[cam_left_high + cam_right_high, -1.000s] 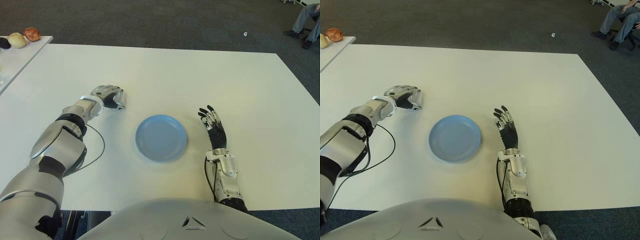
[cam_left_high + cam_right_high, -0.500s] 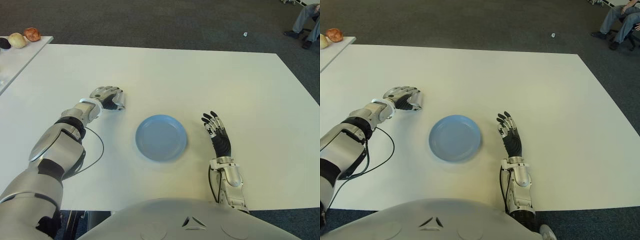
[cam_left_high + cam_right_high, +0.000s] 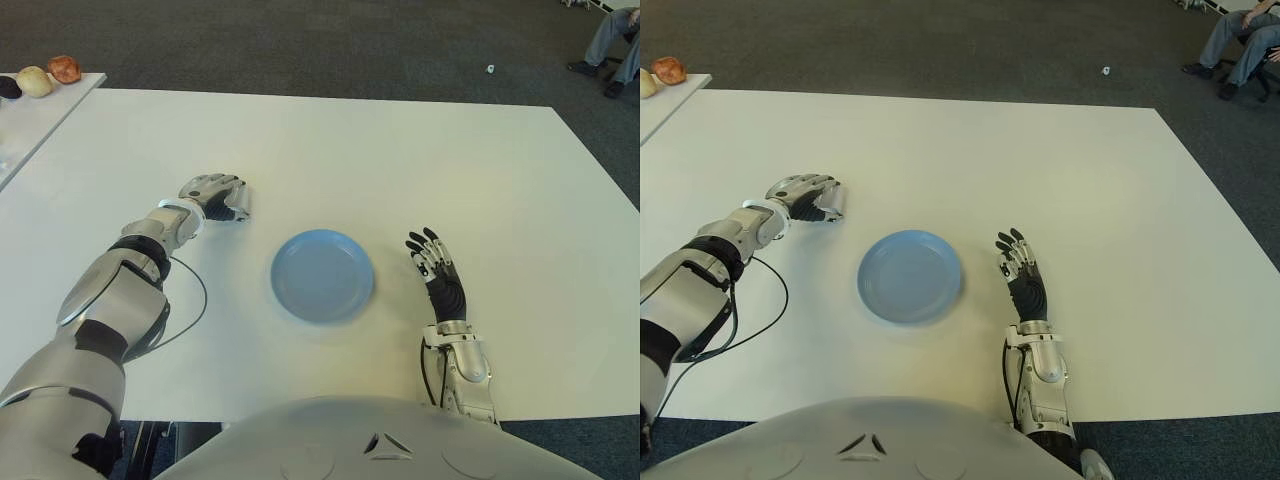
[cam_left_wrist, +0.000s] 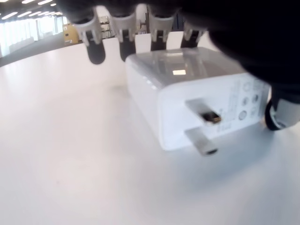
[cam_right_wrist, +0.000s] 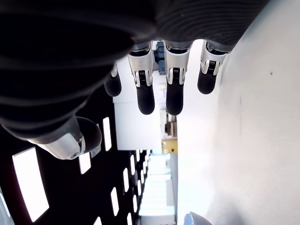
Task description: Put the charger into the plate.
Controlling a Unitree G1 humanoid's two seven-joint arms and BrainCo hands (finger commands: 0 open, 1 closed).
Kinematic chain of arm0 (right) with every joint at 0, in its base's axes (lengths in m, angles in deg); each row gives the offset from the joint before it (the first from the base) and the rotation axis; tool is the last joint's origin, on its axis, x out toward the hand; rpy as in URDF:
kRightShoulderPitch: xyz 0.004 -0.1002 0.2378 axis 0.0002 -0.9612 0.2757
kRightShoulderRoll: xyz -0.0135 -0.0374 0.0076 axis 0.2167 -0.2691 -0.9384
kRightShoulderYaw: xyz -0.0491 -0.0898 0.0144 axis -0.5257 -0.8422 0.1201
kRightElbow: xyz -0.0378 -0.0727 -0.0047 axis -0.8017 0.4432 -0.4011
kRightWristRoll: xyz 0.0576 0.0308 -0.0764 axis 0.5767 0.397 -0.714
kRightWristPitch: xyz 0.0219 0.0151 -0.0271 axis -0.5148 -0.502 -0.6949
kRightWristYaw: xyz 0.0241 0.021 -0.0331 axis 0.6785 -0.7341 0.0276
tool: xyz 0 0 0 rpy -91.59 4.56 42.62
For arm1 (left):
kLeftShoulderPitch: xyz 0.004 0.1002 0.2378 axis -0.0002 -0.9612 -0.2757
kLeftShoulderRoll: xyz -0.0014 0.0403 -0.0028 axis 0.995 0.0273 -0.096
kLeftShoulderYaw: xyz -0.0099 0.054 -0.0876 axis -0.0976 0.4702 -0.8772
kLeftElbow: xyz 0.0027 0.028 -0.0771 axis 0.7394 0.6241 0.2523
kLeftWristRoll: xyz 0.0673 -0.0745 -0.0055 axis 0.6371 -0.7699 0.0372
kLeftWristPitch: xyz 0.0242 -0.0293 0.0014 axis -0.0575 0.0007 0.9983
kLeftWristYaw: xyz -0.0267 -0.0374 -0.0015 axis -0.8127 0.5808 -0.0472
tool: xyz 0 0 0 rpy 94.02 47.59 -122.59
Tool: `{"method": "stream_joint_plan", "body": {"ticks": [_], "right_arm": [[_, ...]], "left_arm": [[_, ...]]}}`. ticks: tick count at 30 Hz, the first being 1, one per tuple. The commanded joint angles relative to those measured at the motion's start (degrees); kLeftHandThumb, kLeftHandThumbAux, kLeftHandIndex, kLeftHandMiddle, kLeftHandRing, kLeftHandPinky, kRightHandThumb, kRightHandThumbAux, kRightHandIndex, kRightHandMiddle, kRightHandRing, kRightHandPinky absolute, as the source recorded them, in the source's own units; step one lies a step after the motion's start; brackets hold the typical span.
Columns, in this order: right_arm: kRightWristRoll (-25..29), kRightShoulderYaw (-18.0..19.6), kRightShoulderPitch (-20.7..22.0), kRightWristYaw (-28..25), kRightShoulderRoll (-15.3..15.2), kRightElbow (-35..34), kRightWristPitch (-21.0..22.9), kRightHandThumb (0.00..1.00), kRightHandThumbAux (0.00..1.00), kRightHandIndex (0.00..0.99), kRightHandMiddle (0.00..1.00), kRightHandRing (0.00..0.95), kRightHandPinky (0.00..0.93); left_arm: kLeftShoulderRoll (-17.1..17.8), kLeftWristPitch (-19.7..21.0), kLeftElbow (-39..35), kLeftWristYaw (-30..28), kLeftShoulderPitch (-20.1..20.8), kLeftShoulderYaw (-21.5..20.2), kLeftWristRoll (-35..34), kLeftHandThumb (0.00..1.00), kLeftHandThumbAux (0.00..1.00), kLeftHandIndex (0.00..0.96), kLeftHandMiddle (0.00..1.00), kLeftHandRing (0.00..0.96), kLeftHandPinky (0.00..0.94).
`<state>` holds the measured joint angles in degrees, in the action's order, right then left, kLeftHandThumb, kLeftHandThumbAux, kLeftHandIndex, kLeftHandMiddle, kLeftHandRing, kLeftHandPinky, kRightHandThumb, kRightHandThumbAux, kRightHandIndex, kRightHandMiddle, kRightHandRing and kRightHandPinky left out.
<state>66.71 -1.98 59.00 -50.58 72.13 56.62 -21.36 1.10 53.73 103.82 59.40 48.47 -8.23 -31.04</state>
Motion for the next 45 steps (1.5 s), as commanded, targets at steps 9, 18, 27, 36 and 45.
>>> {"method": "stream_joint_plan", "body": {"ticks": [9, 18, 27, 36, 45], "right_arm": [[0.04, -0.38, -2.43, -0.21, -0.18, 2.29, 2.37, 0.0, 0.529, 0.0, 0.172, 0.155, 0.062], [-0.26, -0.43, -2.12, 0.49, 0.11, 2.6, 2.25, 0.0, 0.513, 0.0, 0.18, 0.163, 0.066], [-0.22, -0.55, -1.64, 0.74, 0.39, 3.05, 2.29, 0.0, 0.496, 0.0, 0.193, 0.17, 0.072], [-0.95, -0.38, -0.21, 2.27, 0.46, 3.77, 4.82, 0.0, 0.491, 0.0, 0.146, 0.121, 0.043], [-2.04, 0.42, 1.21, 6.81, 0.85, 1.84, 11.7, 0.0, 0.534, 0.0, 0.067, 0.045, 0.015]], "left_arm": [[-1.29, -0.76, 1.18, -0.12, -3.48, 1.39, 1.23, 0.1, 0.414, 0.0, 0.0, 0.0, 0.013], [-0.39, -1.65, 0.93, 1.52, -4.05, 1.94, 1.67, 0.265, 0.425, 0.0, 0.003, 0.027, 0.147], [-0.22, -1.62, 1.12, 5.67, -4.16, 3.19, 2.85, 0.557, 0.374, 0.044, 0.173, 0.236, 0.332], [0.09, -2.1, 1.34, 7.99, -4.33, 4.73, 3.74, 0.677, 0.394, 0.294, 0.47, 0.478, 0.465], [-0.45, -0.99, 1.34, 8.48, -4.99, 5.24, 3.56, 0.744, 0.583, 0.452, 0.658, 0.664, 0.631]]}}
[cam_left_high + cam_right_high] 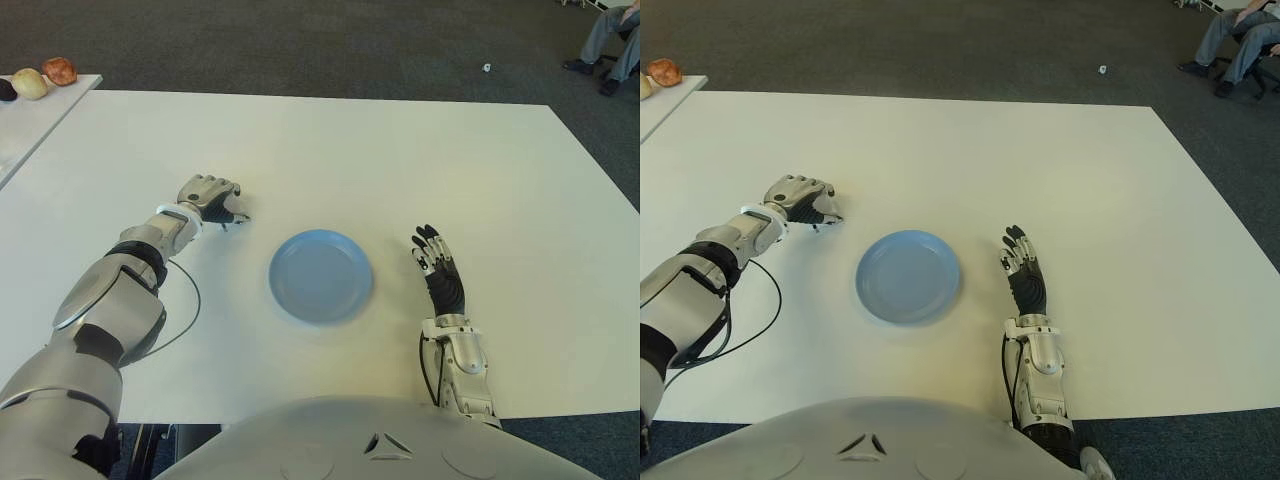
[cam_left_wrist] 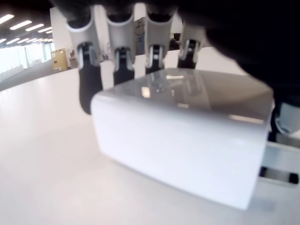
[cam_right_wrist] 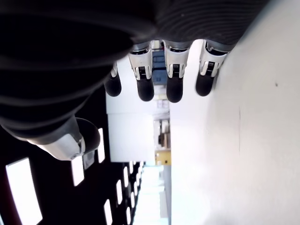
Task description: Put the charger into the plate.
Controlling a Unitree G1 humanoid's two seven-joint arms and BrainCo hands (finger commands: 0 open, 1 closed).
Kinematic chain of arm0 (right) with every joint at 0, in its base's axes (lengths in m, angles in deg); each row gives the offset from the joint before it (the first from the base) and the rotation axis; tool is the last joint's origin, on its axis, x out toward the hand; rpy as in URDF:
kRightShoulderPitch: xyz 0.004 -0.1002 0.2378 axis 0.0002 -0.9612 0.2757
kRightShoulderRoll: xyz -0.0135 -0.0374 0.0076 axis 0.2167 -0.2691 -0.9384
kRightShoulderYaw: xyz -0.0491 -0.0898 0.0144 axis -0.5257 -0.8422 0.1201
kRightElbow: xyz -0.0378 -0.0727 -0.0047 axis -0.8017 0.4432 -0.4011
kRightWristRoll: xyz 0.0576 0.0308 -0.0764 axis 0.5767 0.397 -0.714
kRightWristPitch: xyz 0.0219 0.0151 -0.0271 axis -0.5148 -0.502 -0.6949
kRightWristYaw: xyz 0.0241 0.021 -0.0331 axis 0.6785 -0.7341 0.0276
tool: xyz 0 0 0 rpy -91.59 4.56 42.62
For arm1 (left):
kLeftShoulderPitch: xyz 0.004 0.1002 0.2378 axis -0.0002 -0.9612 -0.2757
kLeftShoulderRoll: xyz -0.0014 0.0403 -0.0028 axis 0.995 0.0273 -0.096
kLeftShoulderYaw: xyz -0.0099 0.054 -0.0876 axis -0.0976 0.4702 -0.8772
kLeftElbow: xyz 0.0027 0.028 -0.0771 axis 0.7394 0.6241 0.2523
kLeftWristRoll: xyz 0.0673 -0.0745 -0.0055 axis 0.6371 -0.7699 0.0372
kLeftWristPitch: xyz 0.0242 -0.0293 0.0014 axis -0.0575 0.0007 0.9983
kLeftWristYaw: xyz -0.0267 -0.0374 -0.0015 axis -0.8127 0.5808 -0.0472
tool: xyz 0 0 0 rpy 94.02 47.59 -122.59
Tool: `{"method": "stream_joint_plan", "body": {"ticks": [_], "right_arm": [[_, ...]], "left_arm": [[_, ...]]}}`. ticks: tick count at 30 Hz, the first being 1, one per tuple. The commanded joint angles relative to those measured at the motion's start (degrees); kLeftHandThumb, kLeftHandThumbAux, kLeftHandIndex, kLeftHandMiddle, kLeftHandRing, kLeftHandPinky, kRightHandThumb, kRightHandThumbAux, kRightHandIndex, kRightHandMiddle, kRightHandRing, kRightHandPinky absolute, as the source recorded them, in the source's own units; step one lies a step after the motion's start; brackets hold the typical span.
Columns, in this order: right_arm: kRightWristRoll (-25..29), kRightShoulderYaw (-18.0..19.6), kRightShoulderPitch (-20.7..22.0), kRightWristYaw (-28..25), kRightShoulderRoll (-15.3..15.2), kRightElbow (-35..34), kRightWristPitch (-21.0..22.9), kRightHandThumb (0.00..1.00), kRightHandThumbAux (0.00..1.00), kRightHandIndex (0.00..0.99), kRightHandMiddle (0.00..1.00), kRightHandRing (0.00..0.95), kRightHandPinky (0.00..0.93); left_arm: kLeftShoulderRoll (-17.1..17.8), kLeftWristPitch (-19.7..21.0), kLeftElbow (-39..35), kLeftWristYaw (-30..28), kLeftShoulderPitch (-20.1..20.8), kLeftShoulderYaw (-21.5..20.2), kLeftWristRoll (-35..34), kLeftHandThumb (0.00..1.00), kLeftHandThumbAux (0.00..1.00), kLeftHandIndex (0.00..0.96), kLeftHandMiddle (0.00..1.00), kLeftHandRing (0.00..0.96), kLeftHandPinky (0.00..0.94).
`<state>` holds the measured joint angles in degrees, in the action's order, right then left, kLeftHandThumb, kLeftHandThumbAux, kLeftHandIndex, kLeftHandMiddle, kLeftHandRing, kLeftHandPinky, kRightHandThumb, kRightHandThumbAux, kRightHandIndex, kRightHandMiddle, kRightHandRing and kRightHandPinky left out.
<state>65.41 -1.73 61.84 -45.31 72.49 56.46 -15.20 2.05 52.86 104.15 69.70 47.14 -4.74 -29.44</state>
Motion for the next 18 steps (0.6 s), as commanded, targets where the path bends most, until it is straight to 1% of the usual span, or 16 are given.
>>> {"method": "stream_joint_plan", "body": {"ticks": [1, 4, 7, 12, 18], "right_arm": [[-0.72, 0.19, -1.45, 1.72, 0.4, 1.92, 5.98, 0.0, 0.538, 0.0, 0.063, 0.041, 0.014], [-0.58, 0.19, -1.07, 2.04, 0.23, 1.43, 7.45, 0.0, 0.562, 0.0, 0.049, 0.032, 0.01], [-0.41, 0.14, -1.02, 2.05, 0.18, 0.99, 8.36, 0.0, 0.578, 0.0, 0.047, 0.03, 0.011], [-0.12, 0.02, -1.05, 1.72, 0.0, 0.45, 9.45, 0.0, 0.587, 0.0, 0.05, 0.031, 0.013], [0.25, 0.1, -0.62, 1.22, -0.26, 0.82, 9.91, 0.0, 0.584, 0.0, 0.052, 0.033, 0.021]], "left_arm": [[-1.57, 0.0, 1.04, -2.08, -3.79, 1.34, 1.5, 0.741, 0.621, 0.446, 0.667, 0.675, 0.645], [-2.16, -0.12, 1.11, -3.23, -4.43, -0.73, -0.74, 0.742, 0.67, 0.443, 0.723, 0.73, 0.741], [-2.44, -0.59, 1.04, -3.96, -4.74, -1.99, -2.18, 0.744, 0.688, 0.443, 0.761, 0.763, 0.777], [-2.78, -1.58, 0.87, -4.98, -4.97, -3.65, -3.69, 0.744, 0.696, 0.442, 0.798, 0.798, 0.801], [-2.94, -3.27, 0.68, -4.68, -4.89, -4.42, -3.89, 0.745, 0.7, 0.442, 0.821, 0.82, 0.807]]}}
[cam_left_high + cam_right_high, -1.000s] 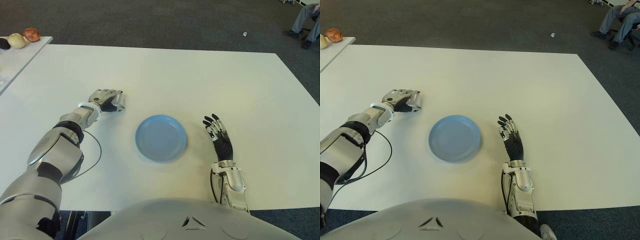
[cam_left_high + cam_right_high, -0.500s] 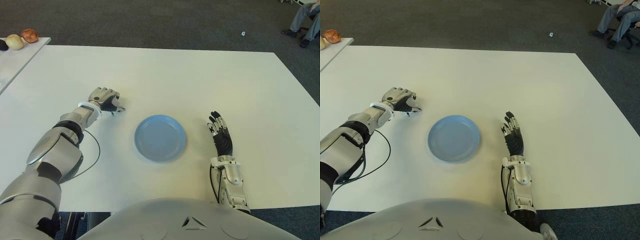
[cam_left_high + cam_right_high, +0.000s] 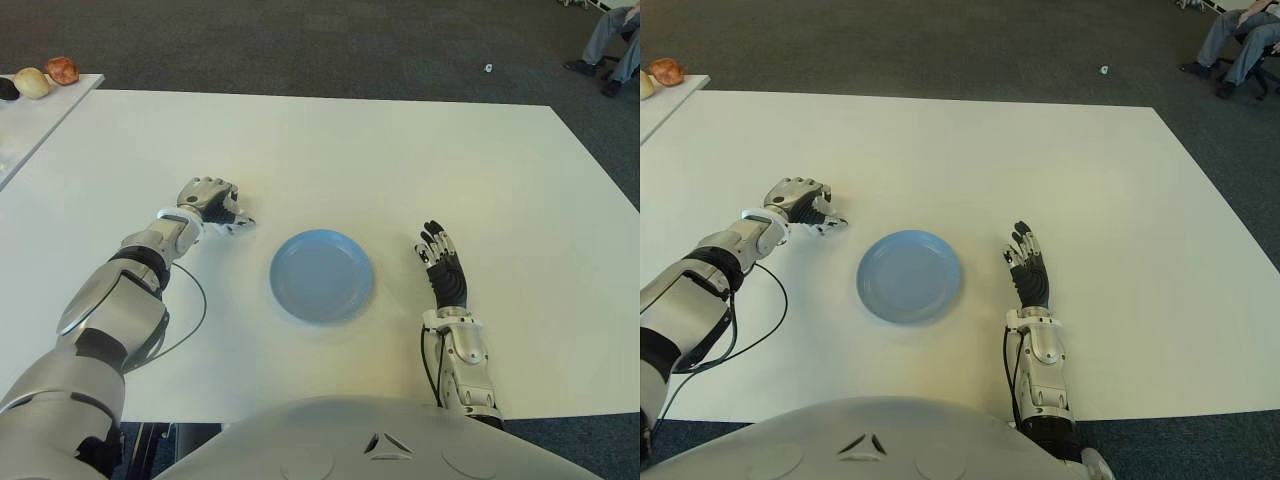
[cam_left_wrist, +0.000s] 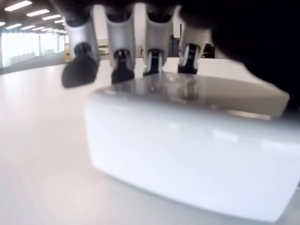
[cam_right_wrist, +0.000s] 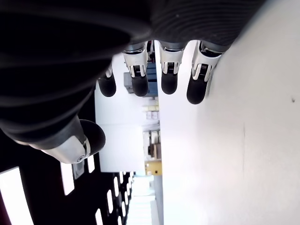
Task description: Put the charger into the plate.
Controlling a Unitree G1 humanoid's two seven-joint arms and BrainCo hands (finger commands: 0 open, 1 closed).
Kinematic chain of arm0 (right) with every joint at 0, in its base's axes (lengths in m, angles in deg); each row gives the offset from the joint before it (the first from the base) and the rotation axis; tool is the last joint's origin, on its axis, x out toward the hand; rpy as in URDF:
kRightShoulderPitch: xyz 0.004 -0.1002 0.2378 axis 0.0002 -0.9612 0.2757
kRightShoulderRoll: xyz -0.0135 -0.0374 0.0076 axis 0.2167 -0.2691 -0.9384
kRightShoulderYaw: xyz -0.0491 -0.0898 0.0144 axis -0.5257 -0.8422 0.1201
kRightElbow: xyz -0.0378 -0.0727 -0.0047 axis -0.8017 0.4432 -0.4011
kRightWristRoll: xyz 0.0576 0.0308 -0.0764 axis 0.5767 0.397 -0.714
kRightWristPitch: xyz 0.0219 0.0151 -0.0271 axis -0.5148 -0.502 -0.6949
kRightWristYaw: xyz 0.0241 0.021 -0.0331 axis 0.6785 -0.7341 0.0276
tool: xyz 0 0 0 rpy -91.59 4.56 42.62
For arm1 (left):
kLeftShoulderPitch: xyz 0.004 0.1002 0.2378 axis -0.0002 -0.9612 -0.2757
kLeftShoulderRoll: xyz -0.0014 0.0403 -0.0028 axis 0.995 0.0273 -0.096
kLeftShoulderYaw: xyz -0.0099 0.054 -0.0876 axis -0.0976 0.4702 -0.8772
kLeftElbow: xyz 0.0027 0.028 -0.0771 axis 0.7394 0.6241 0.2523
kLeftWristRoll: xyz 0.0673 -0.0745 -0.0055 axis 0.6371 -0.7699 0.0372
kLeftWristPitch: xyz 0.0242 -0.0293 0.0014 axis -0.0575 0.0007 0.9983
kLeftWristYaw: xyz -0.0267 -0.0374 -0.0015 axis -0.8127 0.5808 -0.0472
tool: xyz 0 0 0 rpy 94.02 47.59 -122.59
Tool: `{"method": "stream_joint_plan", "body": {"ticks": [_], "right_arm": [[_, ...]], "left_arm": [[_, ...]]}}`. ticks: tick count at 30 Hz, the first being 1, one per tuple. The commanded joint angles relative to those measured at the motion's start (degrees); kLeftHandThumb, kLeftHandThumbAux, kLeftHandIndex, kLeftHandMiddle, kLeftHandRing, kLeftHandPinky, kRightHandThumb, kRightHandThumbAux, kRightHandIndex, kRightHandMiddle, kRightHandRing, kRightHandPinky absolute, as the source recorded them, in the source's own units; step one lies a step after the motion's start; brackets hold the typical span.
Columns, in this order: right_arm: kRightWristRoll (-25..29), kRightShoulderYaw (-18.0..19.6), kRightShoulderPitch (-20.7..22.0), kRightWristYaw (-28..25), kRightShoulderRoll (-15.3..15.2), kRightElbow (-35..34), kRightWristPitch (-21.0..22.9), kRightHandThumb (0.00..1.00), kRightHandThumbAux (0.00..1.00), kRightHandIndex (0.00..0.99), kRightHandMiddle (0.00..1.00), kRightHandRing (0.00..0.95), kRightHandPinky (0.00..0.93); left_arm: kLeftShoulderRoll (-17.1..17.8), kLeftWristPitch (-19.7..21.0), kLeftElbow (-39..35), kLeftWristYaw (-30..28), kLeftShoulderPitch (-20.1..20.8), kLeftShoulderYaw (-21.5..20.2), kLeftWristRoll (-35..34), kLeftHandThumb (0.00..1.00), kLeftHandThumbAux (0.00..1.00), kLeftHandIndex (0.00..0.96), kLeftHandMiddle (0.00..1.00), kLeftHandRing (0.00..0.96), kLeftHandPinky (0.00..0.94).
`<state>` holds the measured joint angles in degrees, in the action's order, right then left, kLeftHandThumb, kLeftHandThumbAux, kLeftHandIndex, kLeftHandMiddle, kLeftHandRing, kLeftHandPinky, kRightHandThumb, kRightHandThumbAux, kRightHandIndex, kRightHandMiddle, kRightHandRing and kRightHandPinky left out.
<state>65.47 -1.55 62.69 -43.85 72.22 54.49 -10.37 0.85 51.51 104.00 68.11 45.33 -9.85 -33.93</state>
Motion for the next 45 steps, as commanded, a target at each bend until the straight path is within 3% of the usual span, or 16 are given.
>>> {"method": "stream_joint_plan", "body": {"ticks": [1, 21, 33, 45], "right_arm": [[0.28, -0.04, -1.28, -0.32, -0.01, 3.04, 5.05, 0.0, 0.582, 0.0, 0.052, 0.033, 0.022], [-0.45, 0.77, 3.53, 1.08, -0.19, 7.66, 5.37, 0.0, 0.556, 0.0, 0.056, 0.034, 0.01], [-3.34, 0.11, 6.39, 3.56, -1.59, 7.55, 9.8, 0.0, 0.577, 0.0, 0.02, 0.003, 0.0], [-4.52, -0.07, 8.23, 4.34, -2.2, 8.09, 11.69, 0.0, 0.537, 0.0, 0.013, 0.0, 0.0]], "left_arm": [[-1.76, -2.26, 0.8, -2.85, -2.98, 0.7, 0.65, 0.745, 0.7, 0.441, 0.824, 0.823, 0.808], [-2.07, -4.65, 0.29, -1.07, -0.82, 0.45, 0.74, 0.744, 0.701, 0.441, 0.835, 0.836, 0.811], [-1.77, -4.58, 0.46, -3.08, 0.09, -0.9, -0.38, 0.745, 0.701, 0.441, 0.845, 0.843, 0.828], [-1.0, -5.68, 0.08, -2.7, 0.94, -2.09, -0.5, 0.746, 0.7, 0.441, 0.856, 0.852, 0.824]]}}
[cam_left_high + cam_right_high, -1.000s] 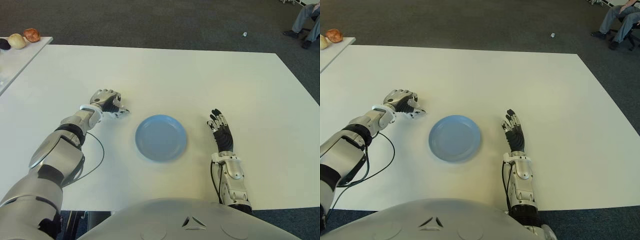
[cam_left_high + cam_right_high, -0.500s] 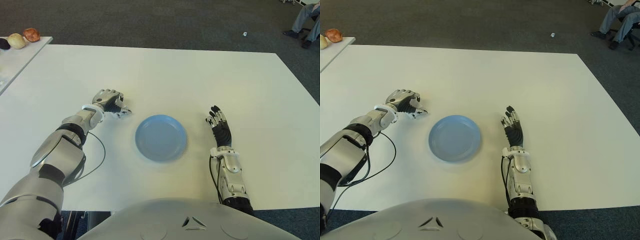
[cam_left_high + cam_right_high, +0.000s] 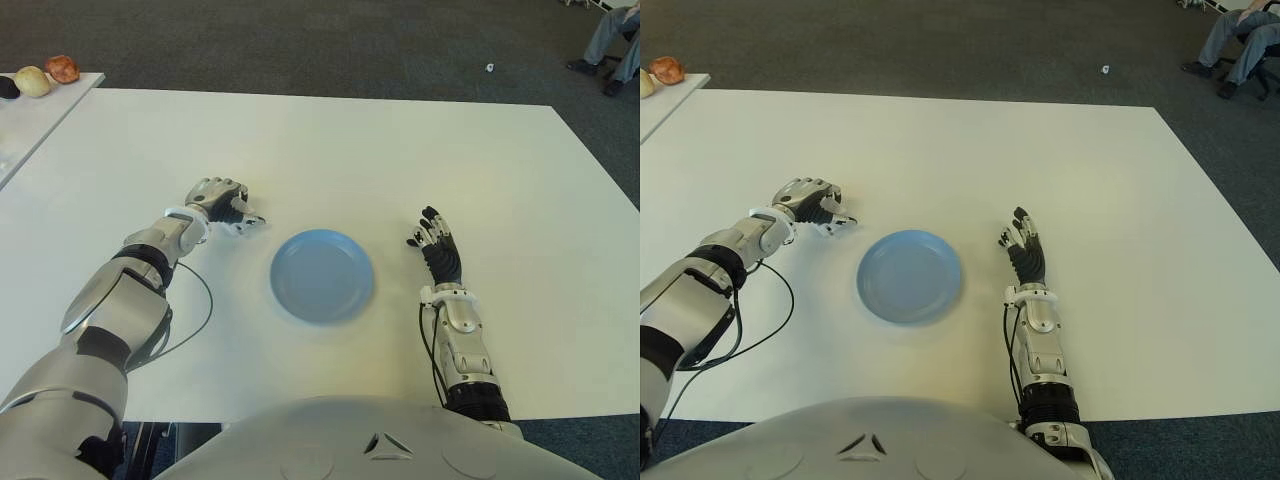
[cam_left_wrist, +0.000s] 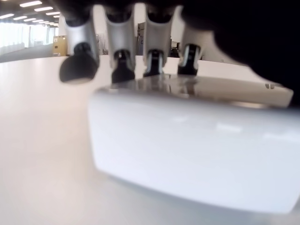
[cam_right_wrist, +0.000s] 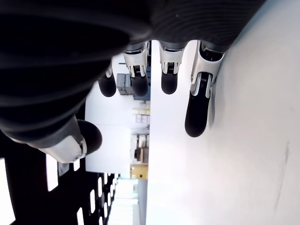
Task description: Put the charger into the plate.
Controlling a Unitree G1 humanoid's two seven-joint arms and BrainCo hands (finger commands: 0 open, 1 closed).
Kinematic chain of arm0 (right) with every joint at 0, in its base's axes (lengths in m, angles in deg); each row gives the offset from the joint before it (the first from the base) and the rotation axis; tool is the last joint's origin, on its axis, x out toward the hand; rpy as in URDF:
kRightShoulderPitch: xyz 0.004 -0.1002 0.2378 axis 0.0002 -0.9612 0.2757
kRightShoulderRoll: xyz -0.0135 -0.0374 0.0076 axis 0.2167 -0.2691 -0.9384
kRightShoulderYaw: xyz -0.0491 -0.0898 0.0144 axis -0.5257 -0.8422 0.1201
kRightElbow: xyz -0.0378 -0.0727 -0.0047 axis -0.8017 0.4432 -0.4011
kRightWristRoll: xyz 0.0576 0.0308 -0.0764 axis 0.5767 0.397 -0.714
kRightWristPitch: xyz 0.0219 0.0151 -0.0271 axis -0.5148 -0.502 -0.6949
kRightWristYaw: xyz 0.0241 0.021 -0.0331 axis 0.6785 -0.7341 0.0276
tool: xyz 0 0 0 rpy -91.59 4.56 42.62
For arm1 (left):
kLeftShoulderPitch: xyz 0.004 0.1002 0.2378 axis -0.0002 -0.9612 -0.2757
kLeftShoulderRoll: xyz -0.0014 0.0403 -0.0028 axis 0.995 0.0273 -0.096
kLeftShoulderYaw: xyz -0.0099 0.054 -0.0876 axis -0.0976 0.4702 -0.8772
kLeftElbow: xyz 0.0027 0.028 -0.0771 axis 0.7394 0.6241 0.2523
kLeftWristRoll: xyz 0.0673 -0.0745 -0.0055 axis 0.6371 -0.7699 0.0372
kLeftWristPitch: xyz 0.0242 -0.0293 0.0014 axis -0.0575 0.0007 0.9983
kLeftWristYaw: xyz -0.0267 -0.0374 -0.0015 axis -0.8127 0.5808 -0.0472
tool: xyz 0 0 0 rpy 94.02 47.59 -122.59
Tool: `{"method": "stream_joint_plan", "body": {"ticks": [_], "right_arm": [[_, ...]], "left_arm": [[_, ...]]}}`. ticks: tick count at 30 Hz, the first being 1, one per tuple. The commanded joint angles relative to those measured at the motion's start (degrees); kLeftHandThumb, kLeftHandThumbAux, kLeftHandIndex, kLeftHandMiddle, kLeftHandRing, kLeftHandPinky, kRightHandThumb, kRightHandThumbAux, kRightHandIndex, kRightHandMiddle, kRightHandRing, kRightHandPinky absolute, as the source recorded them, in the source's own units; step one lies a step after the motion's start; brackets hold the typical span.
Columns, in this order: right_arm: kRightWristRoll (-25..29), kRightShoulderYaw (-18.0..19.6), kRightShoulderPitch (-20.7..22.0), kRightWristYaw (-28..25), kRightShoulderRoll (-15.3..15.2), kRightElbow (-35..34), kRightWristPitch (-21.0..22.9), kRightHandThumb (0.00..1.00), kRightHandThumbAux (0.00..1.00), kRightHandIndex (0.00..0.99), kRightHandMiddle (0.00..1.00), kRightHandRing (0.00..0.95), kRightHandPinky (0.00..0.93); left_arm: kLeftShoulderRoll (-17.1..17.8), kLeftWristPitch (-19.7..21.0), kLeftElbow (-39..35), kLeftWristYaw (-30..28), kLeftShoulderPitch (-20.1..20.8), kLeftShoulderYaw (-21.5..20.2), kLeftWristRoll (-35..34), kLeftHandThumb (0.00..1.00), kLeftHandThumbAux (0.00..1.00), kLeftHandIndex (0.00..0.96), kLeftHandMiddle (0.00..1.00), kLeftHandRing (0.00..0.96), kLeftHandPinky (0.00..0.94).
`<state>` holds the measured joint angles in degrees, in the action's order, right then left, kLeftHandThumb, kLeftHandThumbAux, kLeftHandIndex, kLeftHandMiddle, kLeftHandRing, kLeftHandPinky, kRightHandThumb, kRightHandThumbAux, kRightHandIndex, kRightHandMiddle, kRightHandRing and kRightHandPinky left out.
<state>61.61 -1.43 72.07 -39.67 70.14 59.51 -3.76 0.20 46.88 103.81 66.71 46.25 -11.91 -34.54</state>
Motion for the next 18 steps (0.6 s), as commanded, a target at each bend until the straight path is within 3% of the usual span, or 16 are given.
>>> {"method": "stream_joint_plan", "body": {"ticks": [1, 7, 18], "right_arm": [[-0.71, -0.2, -1.08, 0.15, -0.19, 3.04, 5.29, 0.0, 0.536, 0.0, 0.013, 0.0, 0.0], [-0.57, 0.15, -0.14, -0.14, -0.81, 2.68, 7.02, 0.0, 0.538, 0.0, 0.013, 0.0, 0.0], [-0.17, 0.77, 3.11, -0.45, -1.7, 5.3, 8.46, 0.0, 0.544, 0.0, 0.009, 0.0, 0.0]], "left_arm": [[-0.14, -1.37, 0.14, -1.4, 0.43, -0.18, 0.06, 0.747, 0.7, 0.441, 0.857, 0.852, 0.825], [2.41, -7.21, -4.33, -1.56, 3.43, -1.55, -0.89, 0.747, 0.7, 0.441, 0.862, 0.857, 0.824], [2.32, -9.1, -8.0, -0.04, 5.78, -1.5, 0.79, 0.749, 0.699, 0.442, 0.872, 0.866, 0.827]]}}
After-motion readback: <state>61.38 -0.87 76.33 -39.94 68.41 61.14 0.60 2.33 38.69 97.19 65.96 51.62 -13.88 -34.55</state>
